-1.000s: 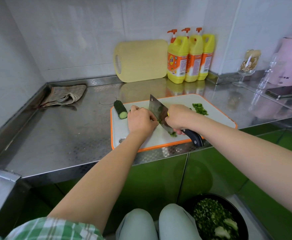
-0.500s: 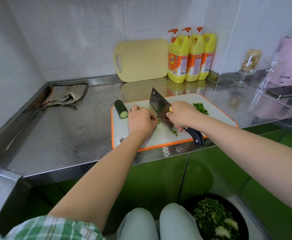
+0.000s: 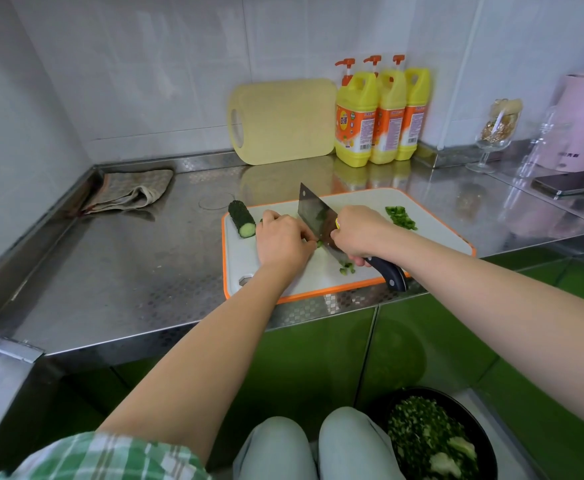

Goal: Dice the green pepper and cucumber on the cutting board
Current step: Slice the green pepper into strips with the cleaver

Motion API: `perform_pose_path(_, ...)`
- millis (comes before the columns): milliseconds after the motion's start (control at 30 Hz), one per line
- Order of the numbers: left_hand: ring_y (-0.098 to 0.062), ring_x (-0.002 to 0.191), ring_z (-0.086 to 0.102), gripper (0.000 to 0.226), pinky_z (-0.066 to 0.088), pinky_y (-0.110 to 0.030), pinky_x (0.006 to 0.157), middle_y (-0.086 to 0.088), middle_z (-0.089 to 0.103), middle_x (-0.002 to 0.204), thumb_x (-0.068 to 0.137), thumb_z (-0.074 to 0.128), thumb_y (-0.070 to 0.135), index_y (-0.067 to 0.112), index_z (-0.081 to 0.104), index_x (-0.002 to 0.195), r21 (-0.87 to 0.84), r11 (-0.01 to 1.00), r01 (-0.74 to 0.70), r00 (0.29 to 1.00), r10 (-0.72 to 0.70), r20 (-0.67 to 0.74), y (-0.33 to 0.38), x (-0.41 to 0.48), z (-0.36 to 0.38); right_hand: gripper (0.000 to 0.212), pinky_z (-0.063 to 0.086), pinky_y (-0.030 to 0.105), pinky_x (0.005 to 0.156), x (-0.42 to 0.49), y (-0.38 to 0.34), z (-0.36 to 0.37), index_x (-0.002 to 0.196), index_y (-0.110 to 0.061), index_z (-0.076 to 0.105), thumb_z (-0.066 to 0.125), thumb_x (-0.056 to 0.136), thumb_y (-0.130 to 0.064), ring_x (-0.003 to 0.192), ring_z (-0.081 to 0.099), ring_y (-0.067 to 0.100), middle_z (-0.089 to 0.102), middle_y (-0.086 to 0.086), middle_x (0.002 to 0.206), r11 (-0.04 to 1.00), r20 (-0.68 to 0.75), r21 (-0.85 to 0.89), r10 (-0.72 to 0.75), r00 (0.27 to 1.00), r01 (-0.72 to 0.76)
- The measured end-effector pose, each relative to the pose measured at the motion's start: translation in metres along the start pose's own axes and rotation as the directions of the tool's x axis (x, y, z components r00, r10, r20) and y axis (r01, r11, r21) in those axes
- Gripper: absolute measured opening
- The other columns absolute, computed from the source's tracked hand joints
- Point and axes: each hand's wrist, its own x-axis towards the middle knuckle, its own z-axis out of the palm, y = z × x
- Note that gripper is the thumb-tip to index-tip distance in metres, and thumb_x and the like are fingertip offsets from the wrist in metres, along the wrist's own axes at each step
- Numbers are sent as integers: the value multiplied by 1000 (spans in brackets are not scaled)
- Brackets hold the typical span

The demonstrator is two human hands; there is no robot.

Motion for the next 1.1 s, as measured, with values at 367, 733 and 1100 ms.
perform_pose_path(367, -26, 107, 44, 10, 30, -31, 78, 3, 71, 89, 82, 67, 31, 27, 75, 85, -4, 1000, -9, 1000, 9, 3, -2, 1, 1, 17, 58, 36, 72, 5, 8, 1, 83, 6, 71, 57, 89, -2, 71, 69, 32, 71, 18, 76, 979, -51, 200, 45, 998, -34)
perform_pose_path(733, -26, 108, 43, 14, 26, -31, 75, 2, 70, 91, 84, 66, 38, 30, 75, 90, 42, 999, -20, 1000, 20, 0, 0, 1, 1, 19, 56, 31, 71, 0, 7, -2, 85, 6, 69, 56, 91, -5, 58, 61, 28, 68, 15, 66, 999, -51, 31, -15, 999, 17)
perform_pose_path(1100, -27, 108, 43, 13, 28, -33, 78, 2, 70, 90, 80, 70, 39, 31, 76, 88, 20, 1000, 9, 1000, -9, 5, 1, 3, 3, 17, 56, 32, 74, 10, 6, 1, 70, -1, 64, 63, 87, -3, 54, 55, 25, 58, 11, 56, 997, -27, -74, -29, 999, 27)
